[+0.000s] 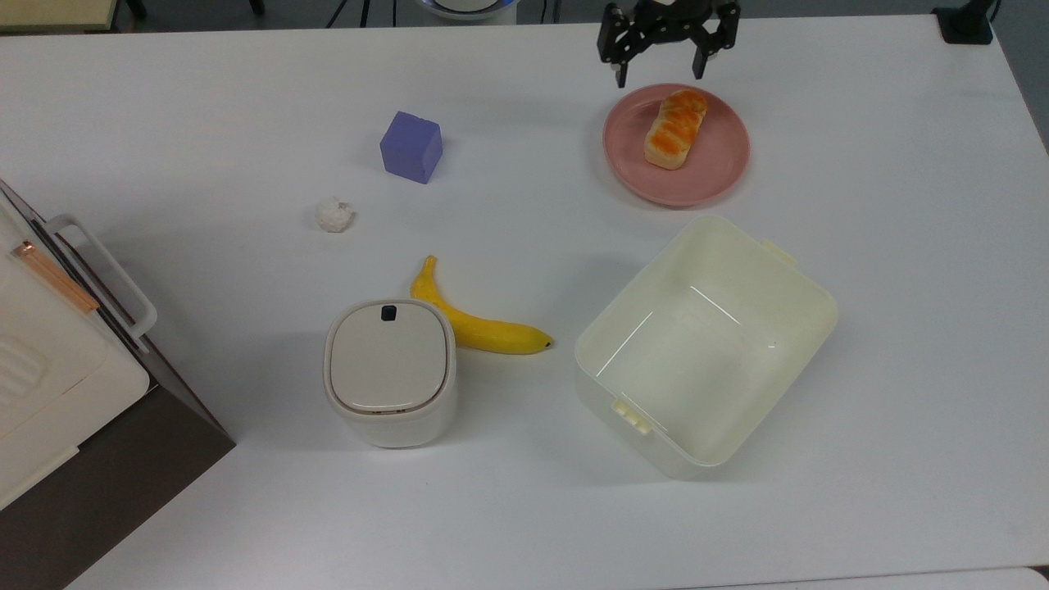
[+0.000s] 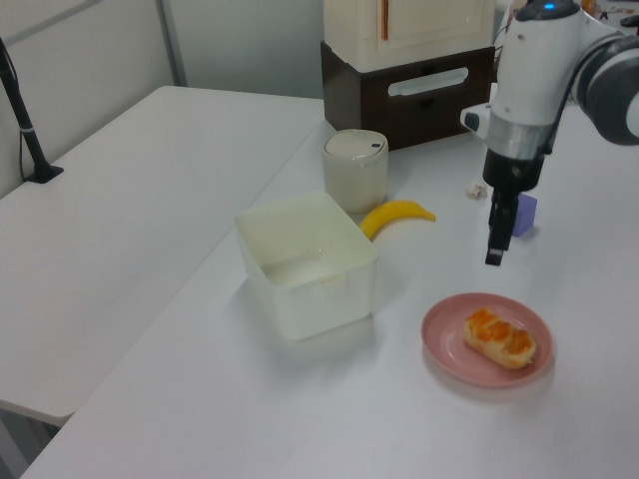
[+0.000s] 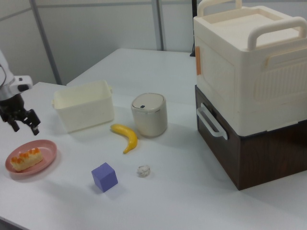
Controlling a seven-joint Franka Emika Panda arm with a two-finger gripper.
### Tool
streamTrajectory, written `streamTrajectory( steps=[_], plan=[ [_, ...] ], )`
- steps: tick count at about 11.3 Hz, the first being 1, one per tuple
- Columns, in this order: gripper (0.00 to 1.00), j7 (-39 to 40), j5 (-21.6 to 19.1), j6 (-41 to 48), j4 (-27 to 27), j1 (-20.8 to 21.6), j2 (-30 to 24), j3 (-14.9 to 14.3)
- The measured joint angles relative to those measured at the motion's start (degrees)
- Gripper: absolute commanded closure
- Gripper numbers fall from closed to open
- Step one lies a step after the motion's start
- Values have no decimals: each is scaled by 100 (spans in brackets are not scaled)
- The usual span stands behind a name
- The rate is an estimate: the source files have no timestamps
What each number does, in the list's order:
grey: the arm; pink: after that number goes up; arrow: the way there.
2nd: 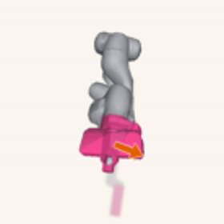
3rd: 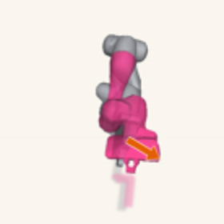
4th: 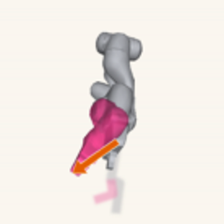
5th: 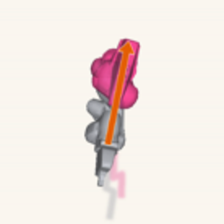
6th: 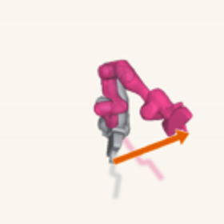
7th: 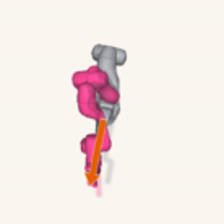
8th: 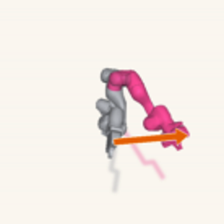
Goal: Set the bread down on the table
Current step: 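Move the open gripper over the bread roll on the pink plate, then lower the gripper onto the bread roll and close on it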
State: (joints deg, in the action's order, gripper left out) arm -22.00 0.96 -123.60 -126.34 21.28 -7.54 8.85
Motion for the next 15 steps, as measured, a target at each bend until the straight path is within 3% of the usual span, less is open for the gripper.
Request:
streamTrajectory(
  steps=[3, 8, 10, 11, 12, 14, 15],
  plan=[
    [0, -426, 2, -58, -173, 20, 205, 475],
    [0, -856, 564, -353, -145, 50, 1012, 529],
    [1, -864, 582, -358, -124, 69, 1105, 530],
    [9, -864, 582, -358, -124, 102, 1129, 530],
    [29, -865, 582, -358, -124, 138, 1146, 531],
    [85, -868, 632, -358, -124, 186, 1178, 531],
    [100, -868, 653, -358, -124, 192, 1191, 531]
  ],
)
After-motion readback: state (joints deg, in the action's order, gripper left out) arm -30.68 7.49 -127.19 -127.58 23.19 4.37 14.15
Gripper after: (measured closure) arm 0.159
